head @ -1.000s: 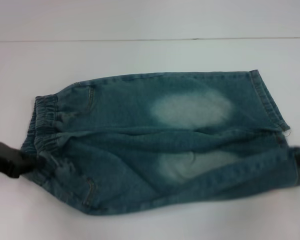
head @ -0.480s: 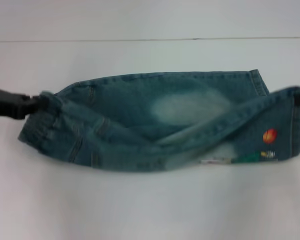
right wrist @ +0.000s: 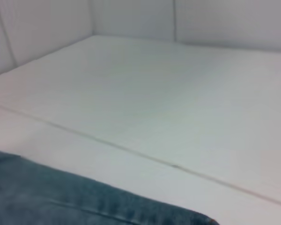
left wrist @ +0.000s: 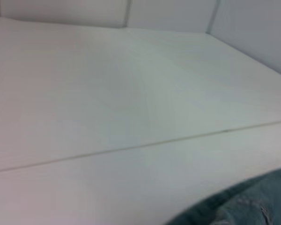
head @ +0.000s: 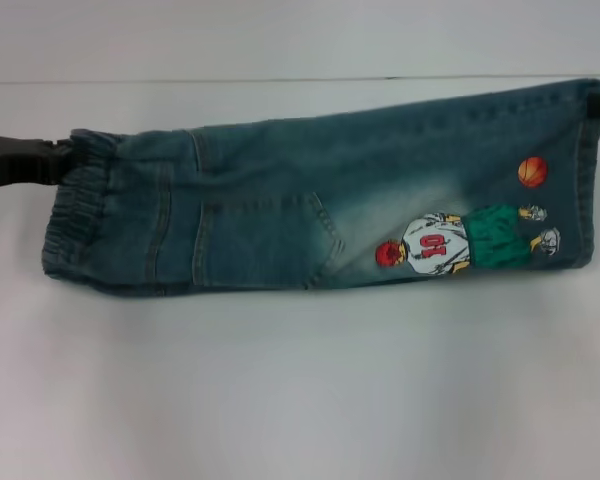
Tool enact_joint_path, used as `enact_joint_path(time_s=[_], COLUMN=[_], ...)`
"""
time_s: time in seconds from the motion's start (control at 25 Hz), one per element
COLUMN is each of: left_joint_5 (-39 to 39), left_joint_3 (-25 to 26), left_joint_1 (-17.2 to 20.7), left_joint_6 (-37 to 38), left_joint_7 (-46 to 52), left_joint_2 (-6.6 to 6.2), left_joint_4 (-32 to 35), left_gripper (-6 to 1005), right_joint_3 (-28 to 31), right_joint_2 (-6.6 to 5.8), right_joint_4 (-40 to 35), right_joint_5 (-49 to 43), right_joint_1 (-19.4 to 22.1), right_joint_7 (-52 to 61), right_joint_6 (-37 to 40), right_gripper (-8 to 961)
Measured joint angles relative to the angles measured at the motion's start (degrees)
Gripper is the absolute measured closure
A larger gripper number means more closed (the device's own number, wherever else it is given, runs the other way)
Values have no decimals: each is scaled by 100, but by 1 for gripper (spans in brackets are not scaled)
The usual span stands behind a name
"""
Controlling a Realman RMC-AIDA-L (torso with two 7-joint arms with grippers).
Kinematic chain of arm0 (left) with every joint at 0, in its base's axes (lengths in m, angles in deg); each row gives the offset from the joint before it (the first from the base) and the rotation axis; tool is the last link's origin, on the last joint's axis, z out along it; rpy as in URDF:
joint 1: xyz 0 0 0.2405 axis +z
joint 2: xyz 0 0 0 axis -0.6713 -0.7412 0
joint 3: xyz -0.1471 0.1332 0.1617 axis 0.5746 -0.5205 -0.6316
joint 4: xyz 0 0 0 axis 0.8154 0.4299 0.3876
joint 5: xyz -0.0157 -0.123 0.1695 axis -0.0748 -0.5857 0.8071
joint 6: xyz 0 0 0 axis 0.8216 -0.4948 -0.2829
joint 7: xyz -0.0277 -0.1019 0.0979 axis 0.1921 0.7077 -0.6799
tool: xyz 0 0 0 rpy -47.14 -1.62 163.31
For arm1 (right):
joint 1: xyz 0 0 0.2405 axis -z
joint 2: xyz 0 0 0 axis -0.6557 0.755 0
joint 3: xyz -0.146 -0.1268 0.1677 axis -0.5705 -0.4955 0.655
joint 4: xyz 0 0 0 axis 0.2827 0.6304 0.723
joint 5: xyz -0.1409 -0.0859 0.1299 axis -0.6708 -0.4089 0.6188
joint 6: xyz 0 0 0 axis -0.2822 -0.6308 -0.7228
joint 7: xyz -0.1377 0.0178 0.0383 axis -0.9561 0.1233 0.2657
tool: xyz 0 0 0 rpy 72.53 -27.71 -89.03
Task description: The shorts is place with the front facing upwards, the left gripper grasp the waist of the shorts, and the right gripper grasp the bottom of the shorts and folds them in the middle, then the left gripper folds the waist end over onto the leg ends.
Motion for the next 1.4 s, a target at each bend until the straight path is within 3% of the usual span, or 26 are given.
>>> enact_joint_path(time_s=[0.28,0.6,1.0,1.2,1.4], left_joint_5=[39,48,53,154,632], left_joint_3=[-145,-437,-780,-1397,-1464], left_joint_1=[4,11,18,55,41], left_joint_6=[-551,-987,-1196,-1177,-1203], left_joint_7=[3,-7,-92,-167,-13], left_joint_2=[113,113,110,-33,-58], left_joint_4=[-43,-325,-354,-415,-420], left_gripper=[925,923,922,921,884], right_joint_3=[-428,-1002,-1019,-1233,-1399], right_joint_2=[195,234,239,239,237], right_joint_4=[385,947,1220,1239,1255], right_joint_5=[7,16,138,134,114], right_joint_1=[-120,-311,-478,-452,-347], right_joint_7=[-402,-604,-940,-925,-919], right_joint_6=[-1158,-2091,-2347,-2301,-2285], right_gripper=[920,919,867,842,816])
